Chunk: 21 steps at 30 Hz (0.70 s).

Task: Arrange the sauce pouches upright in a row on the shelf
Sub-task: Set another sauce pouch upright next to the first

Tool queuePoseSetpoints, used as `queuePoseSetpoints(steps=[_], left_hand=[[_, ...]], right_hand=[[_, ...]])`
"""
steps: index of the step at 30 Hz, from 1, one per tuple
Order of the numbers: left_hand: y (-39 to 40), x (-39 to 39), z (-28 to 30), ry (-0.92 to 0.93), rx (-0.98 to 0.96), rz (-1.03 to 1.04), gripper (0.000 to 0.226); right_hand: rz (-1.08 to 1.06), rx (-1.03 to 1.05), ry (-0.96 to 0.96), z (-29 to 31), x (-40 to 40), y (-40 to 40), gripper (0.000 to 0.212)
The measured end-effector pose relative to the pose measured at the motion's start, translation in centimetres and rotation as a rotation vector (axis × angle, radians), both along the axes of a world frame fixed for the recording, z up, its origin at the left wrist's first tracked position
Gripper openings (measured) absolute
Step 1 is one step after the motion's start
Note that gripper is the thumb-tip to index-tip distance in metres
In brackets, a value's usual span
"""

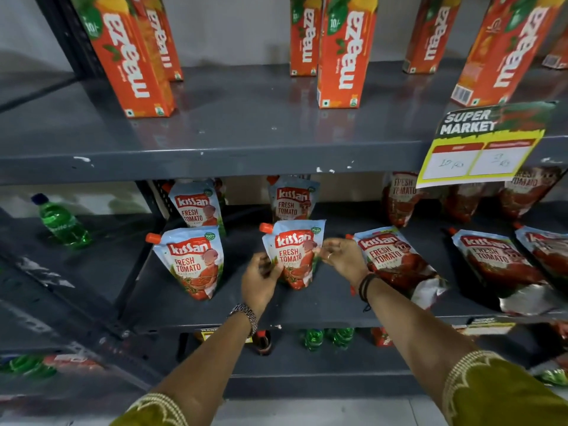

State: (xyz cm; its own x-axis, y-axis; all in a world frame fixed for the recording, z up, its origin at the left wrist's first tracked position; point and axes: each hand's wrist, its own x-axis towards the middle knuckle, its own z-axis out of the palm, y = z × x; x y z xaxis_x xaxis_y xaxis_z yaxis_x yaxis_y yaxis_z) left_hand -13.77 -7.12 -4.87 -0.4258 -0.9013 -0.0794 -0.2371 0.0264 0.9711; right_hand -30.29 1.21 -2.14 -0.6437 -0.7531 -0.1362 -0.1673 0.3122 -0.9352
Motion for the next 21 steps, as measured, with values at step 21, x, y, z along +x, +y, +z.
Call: queuePoseSetpoints(steps=[21], left_hand=[[14.6,-19.4,0.4,0.066,0.462,0.035,0.023]], right_hand=[[-0.118,0.113,-0.337,-1.7,-17.8,13.0,0.025]])
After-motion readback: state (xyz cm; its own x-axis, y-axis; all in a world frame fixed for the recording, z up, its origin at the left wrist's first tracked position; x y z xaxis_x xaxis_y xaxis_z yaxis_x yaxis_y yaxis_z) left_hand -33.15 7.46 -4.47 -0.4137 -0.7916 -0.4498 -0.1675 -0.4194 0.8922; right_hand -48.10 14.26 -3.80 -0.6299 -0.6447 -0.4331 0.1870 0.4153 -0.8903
